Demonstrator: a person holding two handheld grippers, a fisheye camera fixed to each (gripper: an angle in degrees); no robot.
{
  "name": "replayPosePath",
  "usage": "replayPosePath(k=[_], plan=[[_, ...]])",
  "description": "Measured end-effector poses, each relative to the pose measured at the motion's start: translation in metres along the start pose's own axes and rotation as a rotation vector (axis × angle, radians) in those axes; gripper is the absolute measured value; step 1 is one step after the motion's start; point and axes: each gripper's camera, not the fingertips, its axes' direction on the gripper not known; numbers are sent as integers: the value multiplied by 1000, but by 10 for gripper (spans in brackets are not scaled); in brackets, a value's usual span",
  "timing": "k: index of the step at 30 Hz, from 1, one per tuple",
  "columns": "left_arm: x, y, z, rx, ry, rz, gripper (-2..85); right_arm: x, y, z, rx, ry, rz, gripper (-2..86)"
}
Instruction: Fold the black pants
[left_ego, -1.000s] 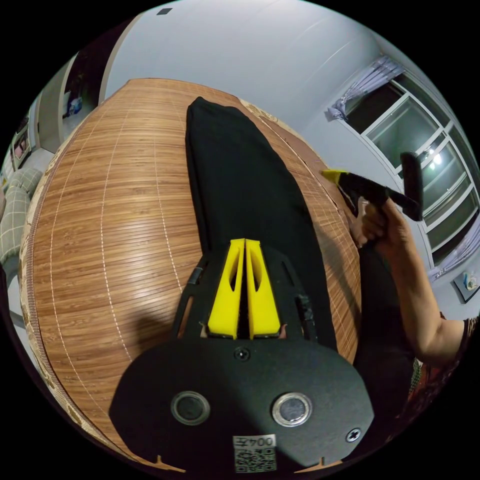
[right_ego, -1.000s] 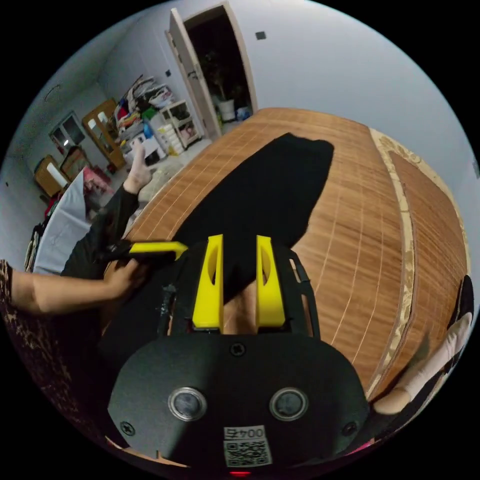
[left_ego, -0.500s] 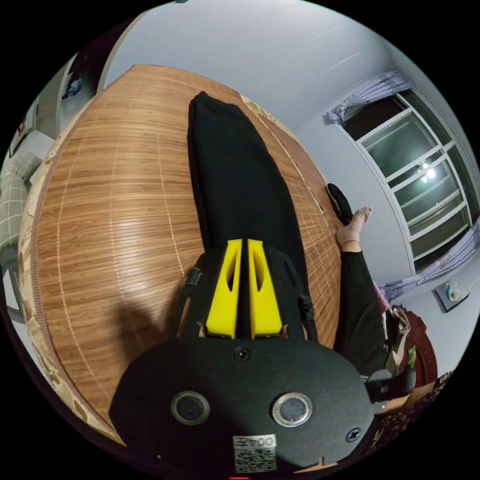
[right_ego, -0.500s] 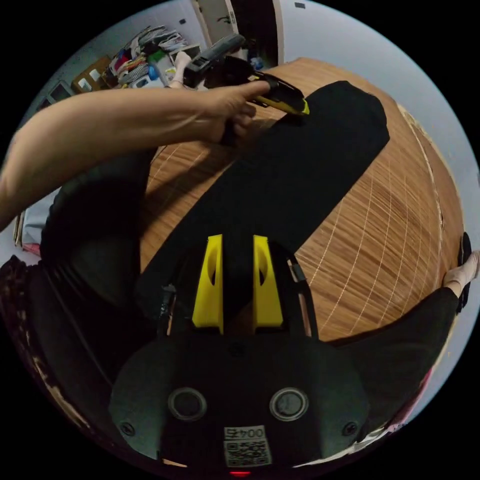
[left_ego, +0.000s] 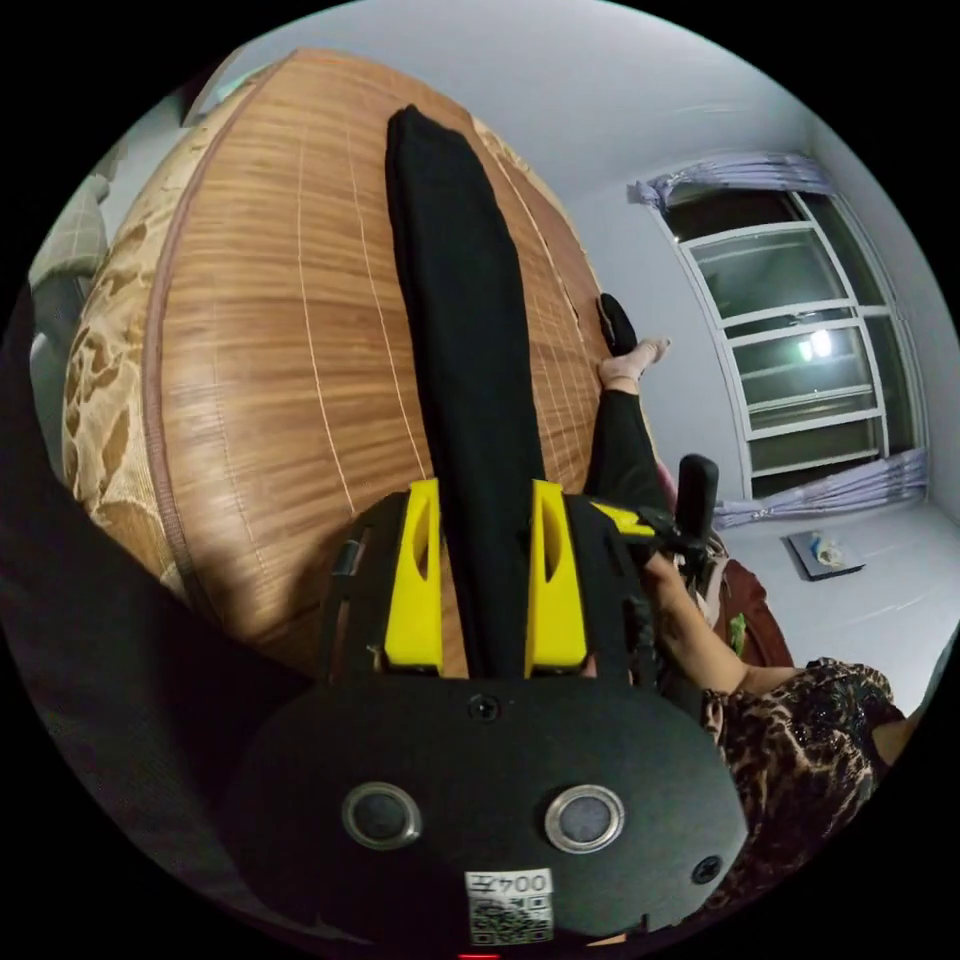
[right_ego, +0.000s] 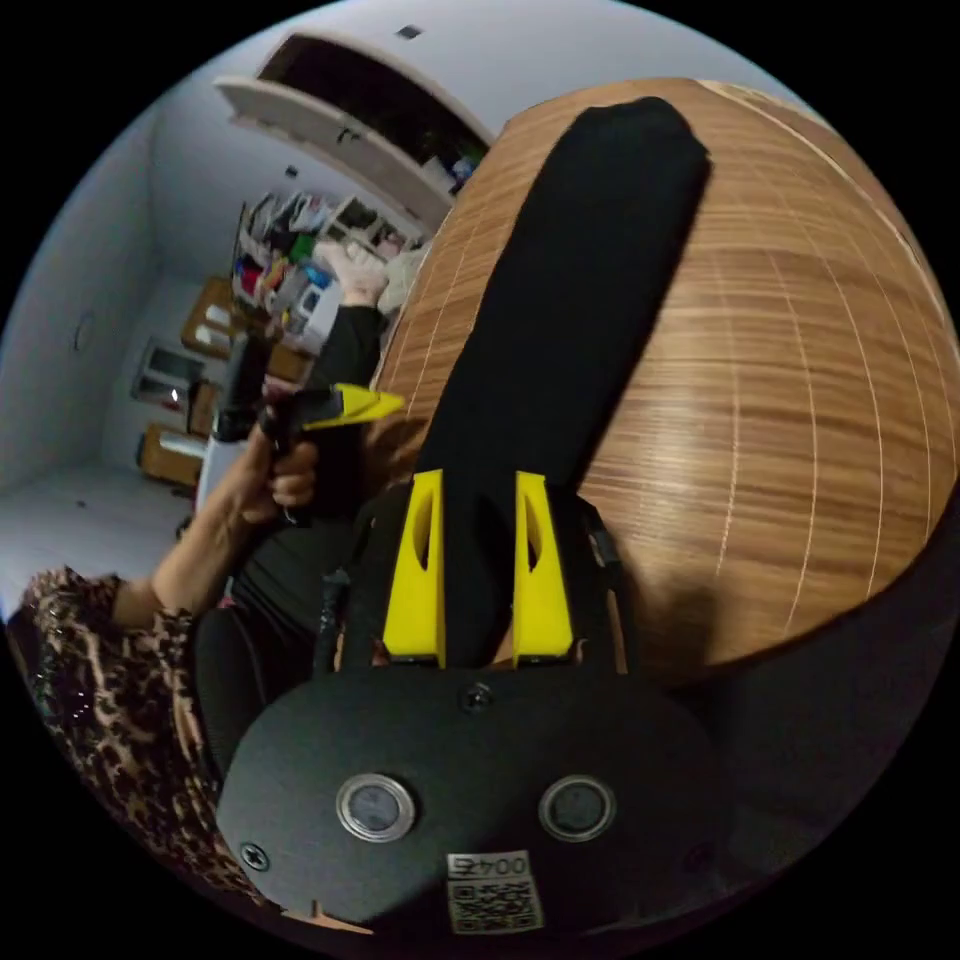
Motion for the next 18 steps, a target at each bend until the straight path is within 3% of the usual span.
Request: replayPosePath(k=[4,9,18], plan=[[2,2,19,-125,15,9,150,33,25,-16,52,-109,179,115],[3,10,49,-301,51,4,168,55,47,-8,-39,-131,315,124],[6,33,72,-393,77,-21,147,75,66,10,-184,-209,376,112]])
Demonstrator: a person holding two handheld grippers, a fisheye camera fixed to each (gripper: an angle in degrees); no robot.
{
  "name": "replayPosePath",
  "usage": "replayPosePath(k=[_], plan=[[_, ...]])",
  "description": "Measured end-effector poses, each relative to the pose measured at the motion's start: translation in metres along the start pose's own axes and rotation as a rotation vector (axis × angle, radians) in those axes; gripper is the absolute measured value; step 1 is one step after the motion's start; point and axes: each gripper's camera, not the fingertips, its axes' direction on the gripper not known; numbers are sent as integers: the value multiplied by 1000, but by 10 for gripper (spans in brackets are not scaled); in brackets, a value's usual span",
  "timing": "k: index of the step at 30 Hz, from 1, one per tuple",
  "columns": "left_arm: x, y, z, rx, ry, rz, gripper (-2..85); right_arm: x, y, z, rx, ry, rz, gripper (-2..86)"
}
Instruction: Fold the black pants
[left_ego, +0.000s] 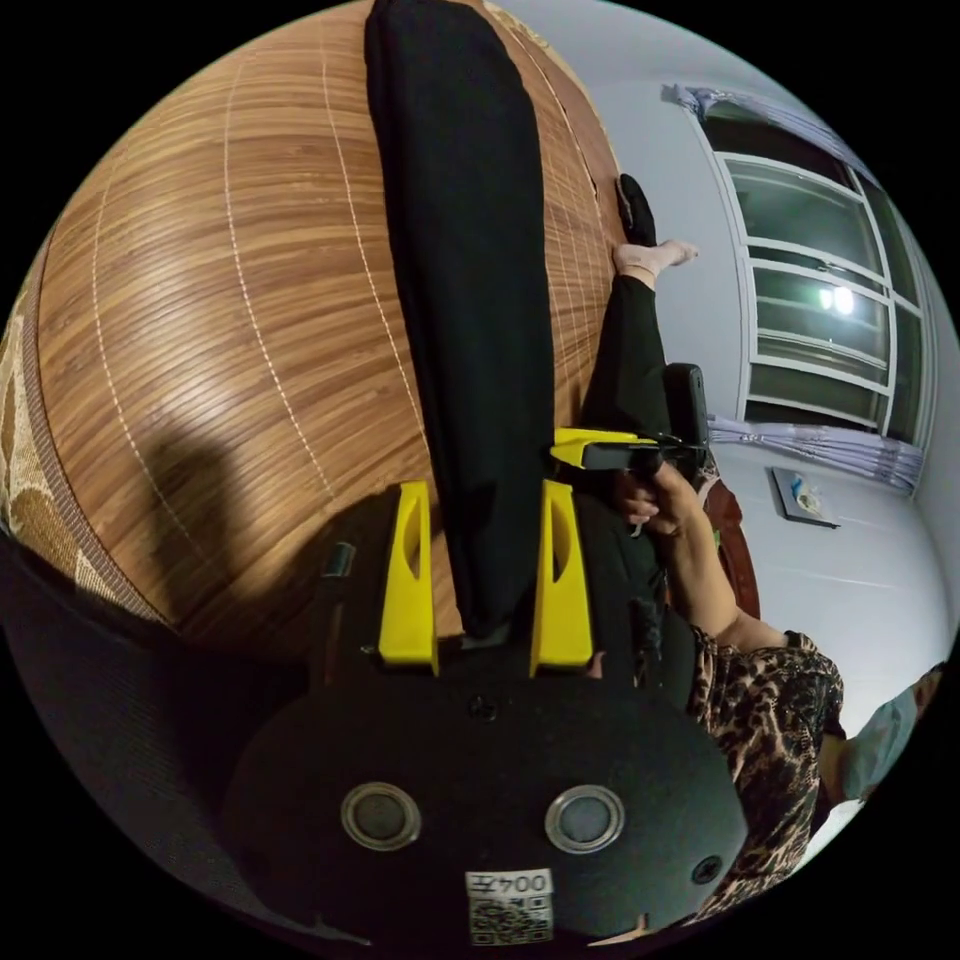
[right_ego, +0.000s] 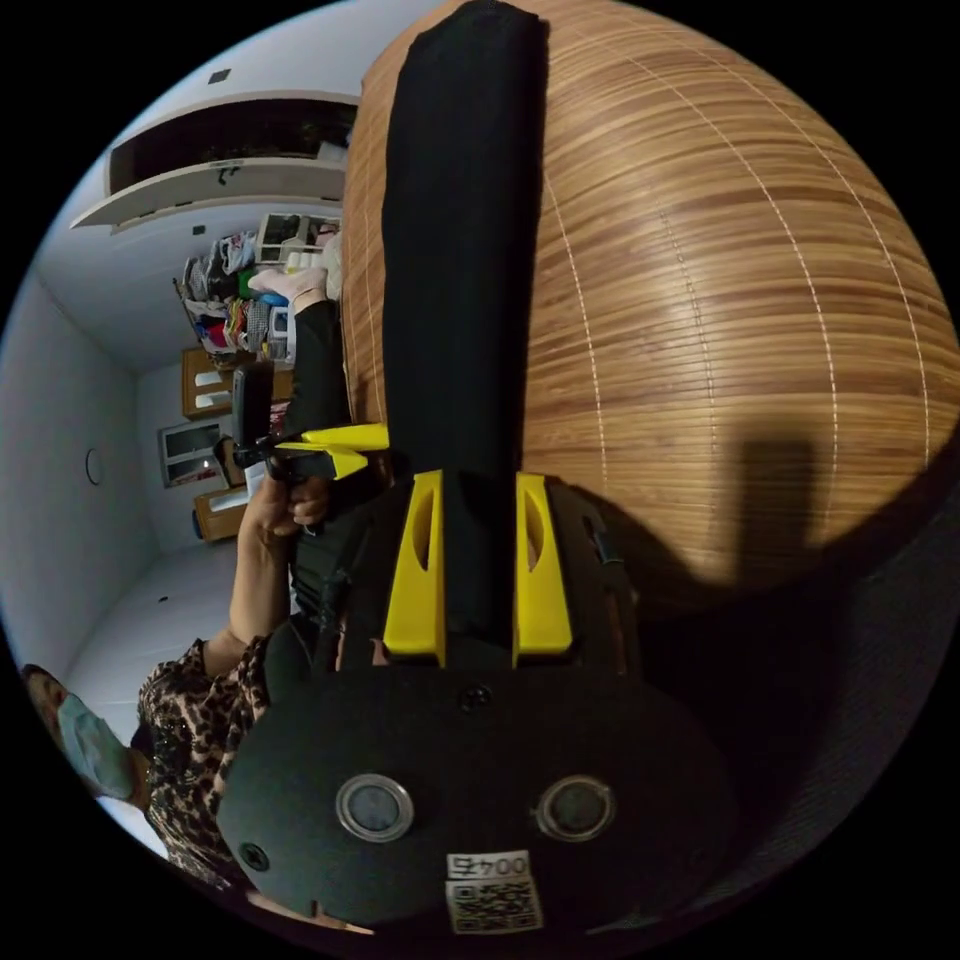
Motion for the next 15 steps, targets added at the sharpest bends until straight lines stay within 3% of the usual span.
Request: replayPosePath(k=[15], plan=[[39,24,77,-395,-70,117,136,5,22,44,-385,62,-33,103]])
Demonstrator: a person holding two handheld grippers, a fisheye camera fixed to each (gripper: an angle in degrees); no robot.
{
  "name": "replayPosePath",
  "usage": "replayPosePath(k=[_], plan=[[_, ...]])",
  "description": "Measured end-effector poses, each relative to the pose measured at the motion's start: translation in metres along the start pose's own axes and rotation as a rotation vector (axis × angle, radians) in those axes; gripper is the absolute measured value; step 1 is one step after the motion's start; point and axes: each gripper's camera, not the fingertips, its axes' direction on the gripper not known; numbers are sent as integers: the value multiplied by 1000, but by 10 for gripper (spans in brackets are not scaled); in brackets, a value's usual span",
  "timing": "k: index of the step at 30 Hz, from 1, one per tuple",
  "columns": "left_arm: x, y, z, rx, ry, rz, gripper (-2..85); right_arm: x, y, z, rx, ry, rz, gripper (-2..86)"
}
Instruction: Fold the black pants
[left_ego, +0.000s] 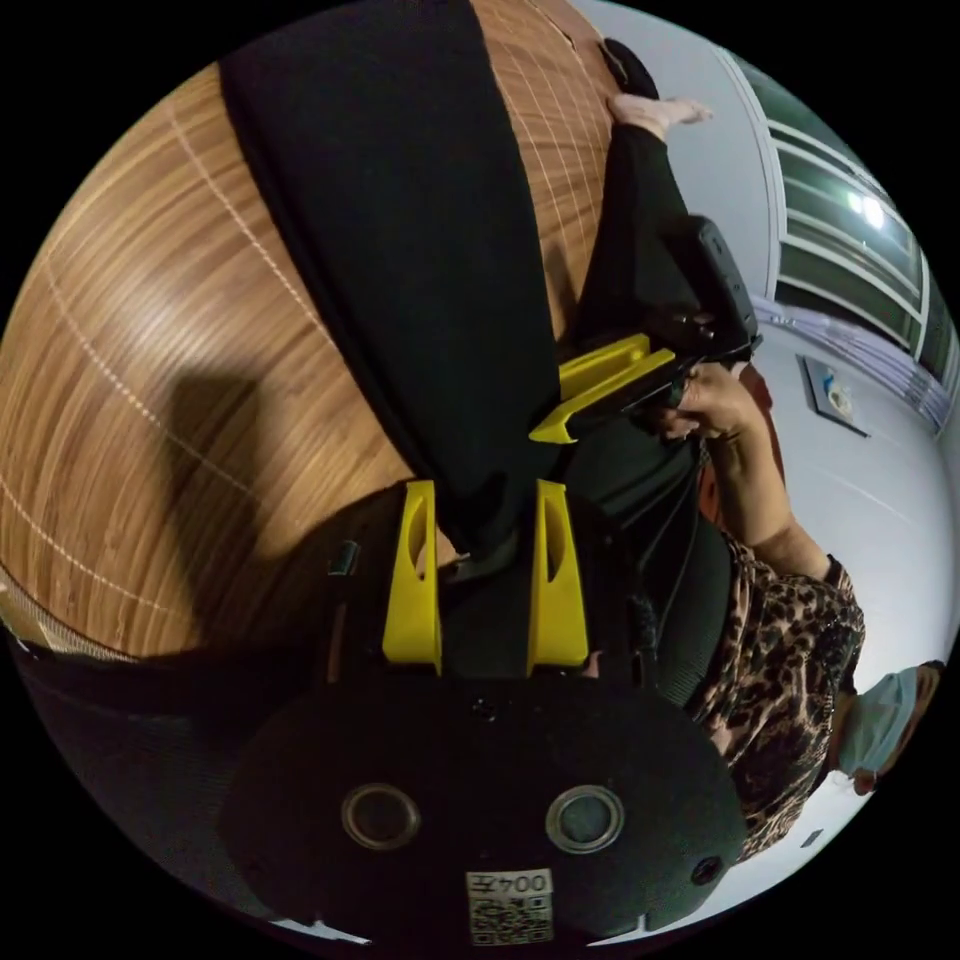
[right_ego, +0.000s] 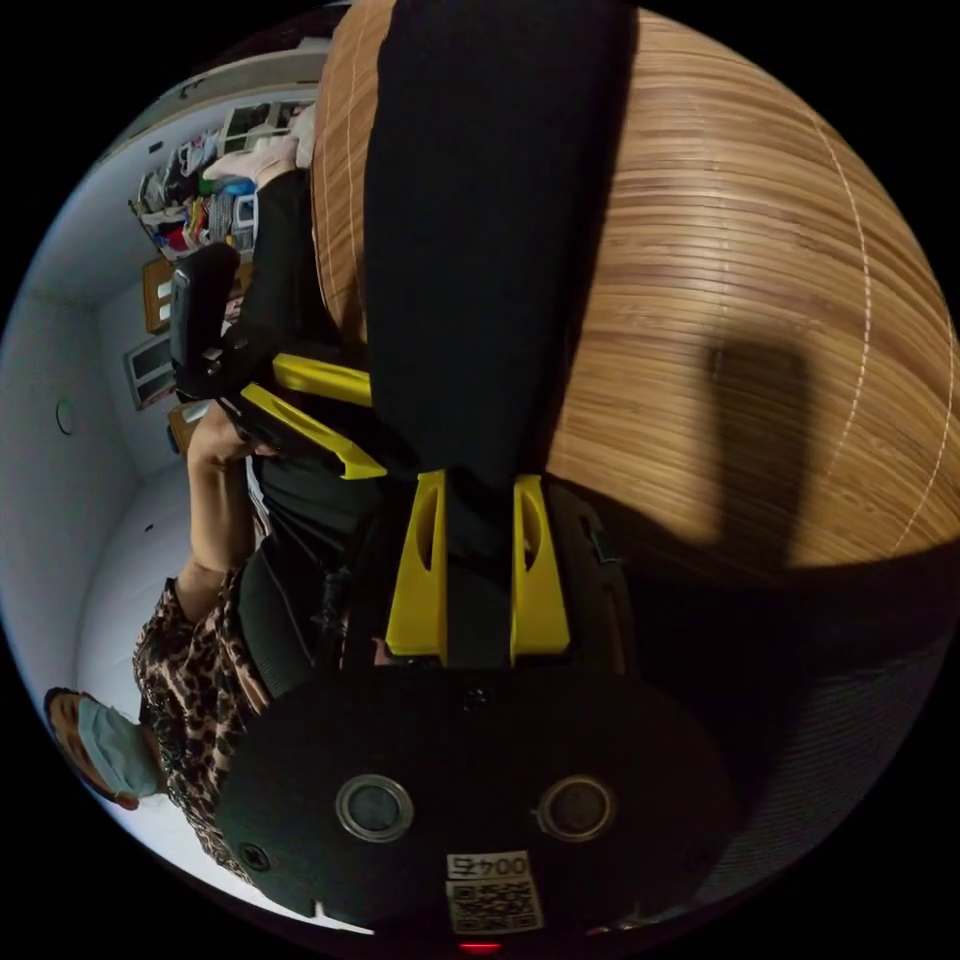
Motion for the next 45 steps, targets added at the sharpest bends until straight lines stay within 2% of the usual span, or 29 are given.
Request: replayPosePath(k=[5,11,15,19,25,30,38,41,45], plan=[[9,2,18,-66,-7,24,124,1,4,10,-43,5,-17,99],[12,6,25,-89,-39,31,67,2,12,16,-56,17,-35,80],[31,21,21,-52,-134,107,55,-4,22,17,-43,71,-79,64],[38,42,6,35,-125,139,49,-12,36,9,4,52,-156,60],[40,85,-31,237,13,175,37,-24,76,-16,147,-14,-262,59],[41,132,-55,425,204,217,34,-23,123,-45,310,-201,-340,57],[54,188,-47,403,321,234,35,-47,179,-32,249,-278,-447,57],[40,193,-54,444,417,193,36,-40,186,-34,296,-386,-437,57],[29,183,-84,497,463,193,39,-41,179,-54,361,-401,-455,56]])
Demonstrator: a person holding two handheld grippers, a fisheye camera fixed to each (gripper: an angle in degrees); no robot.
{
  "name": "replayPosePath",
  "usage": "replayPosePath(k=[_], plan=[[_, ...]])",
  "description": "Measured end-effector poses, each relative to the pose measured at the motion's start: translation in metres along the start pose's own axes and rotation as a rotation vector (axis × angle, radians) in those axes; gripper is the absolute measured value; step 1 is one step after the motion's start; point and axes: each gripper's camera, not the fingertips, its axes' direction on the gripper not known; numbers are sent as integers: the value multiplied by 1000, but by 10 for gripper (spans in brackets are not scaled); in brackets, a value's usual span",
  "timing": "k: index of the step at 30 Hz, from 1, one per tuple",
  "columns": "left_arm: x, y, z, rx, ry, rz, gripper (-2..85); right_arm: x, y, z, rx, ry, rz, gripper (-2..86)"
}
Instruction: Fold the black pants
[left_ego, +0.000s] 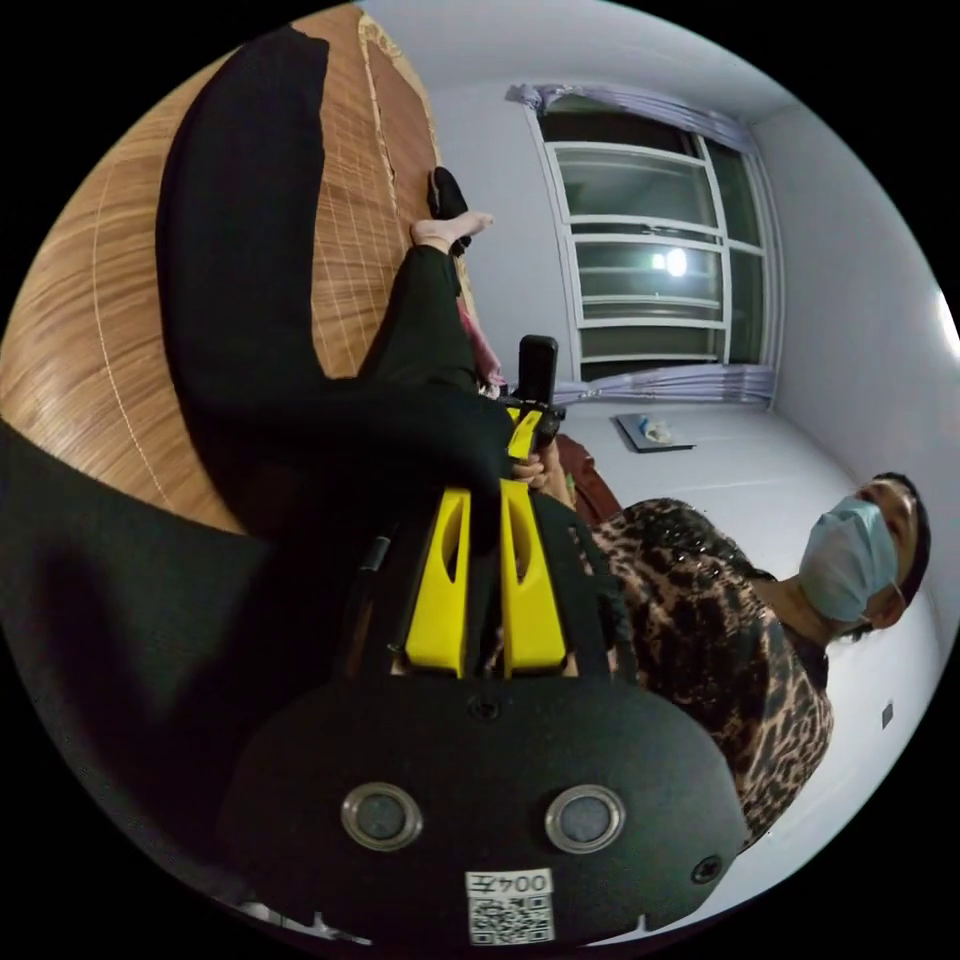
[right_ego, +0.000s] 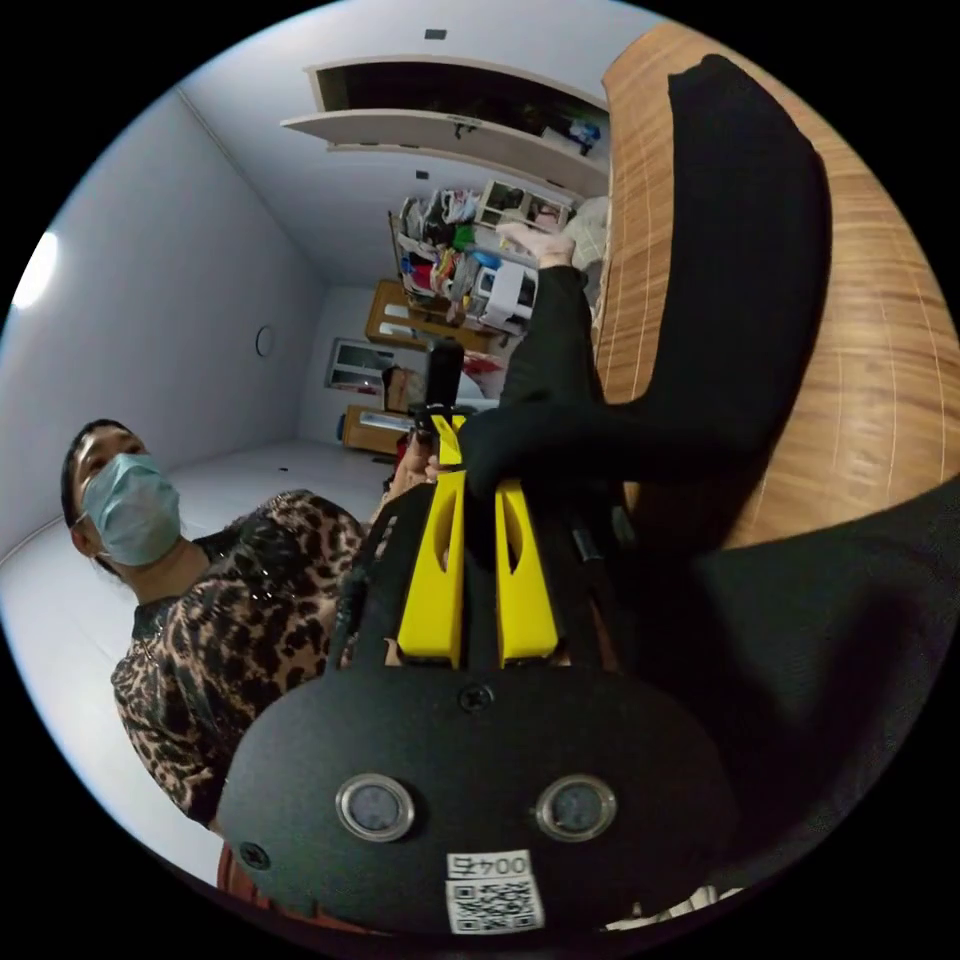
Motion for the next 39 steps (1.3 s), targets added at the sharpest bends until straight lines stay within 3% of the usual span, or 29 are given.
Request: replayPosePath(k=[4,10,19,27,31,36,39], plan=[[-4,-32,-26,74,44,3,40,-5,-27,-21,70,-1,-27,58],[-32,-99,-66,170,-37,-30,41,12,-87,-45,146,100,7,59],[-128,-175,-99,284,-15,-264,47,86,-160,-60,252,140,246,78],[-189,-196,-109,386,74,-379,60,84,-142,-71,600,266,125,80],[-199,-203,-112,395,138,-403,70,74,-140,-49,467,218,-18,65],[-211,-211,-115,483,277,-447,62,67,-153,16,165,500,-103,66],[-209,-215,-124,580,324,-420,41,70,-160,34,104,630,-129,57]])
